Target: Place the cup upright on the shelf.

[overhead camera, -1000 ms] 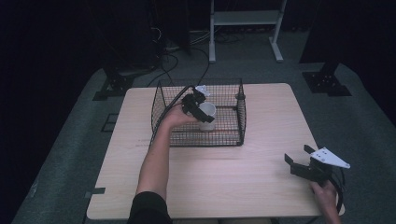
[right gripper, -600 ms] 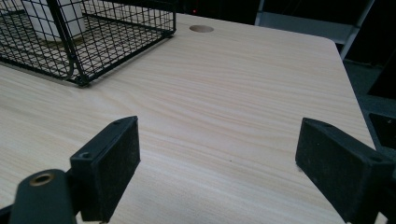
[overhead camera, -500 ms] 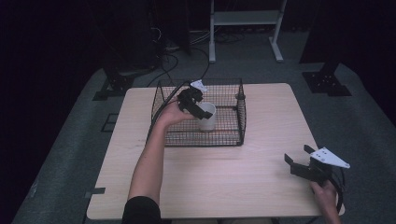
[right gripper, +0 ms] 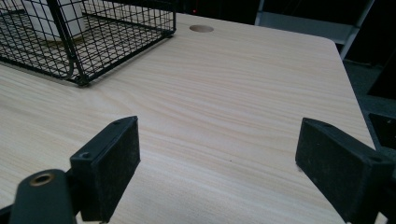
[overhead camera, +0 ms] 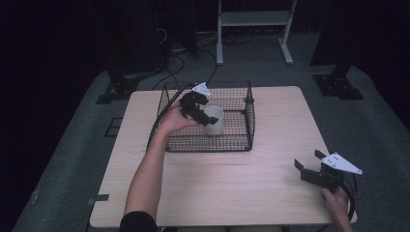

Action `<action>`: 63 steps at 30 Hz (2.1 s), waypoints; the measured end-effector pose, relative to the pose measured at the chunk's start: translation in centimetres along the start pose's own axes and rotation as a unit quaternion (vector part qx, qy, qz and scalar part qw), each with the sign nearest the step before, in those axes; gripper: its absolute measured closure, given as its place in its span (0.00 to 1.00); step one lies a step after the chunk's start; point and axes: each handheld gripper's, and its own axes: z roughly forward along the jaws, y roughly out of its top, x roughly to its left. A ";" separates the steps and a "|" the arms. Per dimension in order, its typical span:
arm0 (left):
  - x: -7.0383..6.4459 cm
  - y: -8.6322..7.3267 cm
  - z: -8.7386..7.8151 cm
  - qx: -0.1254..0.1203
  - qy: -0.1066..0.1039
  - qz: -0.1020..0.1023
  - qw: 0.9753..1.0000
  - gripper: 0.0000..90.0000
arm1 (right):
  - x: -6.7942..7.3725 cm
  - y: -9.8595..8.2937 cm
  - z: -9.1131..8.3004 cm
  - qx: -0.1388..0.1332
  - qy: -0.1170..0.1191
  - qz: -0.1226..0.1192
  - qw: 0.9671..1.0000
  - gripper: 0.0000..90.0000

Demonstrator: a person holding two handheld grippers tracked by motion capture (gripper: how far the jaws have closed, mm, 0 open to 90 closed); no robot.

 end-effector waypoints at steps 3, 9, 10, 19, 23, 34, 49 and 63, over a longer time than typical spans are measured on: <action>-0.3 -0.2 -0.6 -0.010 -0.001 -0.004 1.000 0.09 | 0.0 0.0 0.0 0.000 0.000 0.001 1.000 0.15; -1.3 -0.6 -1.6 -0.027 0.003 0.001 1.000 0.09 | 0.0 0.0 0.0 0.001 0.000 0.002 1.000 0.14; -1.4 -0.7 -1.7 -0.029 0.004 0.001 1.000 0.09 | 0.0 0.0 0.0 0.000 0.000 0.002 1.000 0.15; -2.8 -0.8 -2.9 -0.039 0.007 -0.001 0.999 0.09 | 0.0 0.0 0.0 0.001 -0.001 0.001 1.000 0.14; -3.5 -0.9 -3.4 -0.046 0.012 0.003 0.999 0.09 | 0.0 0.0 0.0 0.001 -0.001 0.002 1.000 0.14; -5.3 -2.0 -4.3 -0.049 0.019 0.009 0.999 0.09 | 0.0 0.0 0.0 0.000 -0.001 -0.001 1.000 0.14; -7.6 -3.7 -5.5 -0.079 0.032 0.008 0.996 0.09 | 0.0 0.0 0.0 0.002 -0.001 0.001 1.000 0.14; -9.4 -5.7 -6.3 -0.100 0.043 -0.001 0.994 0.07 | 0.0 0.0 0.1 0.002 -0.001 0.000 1.000 0.14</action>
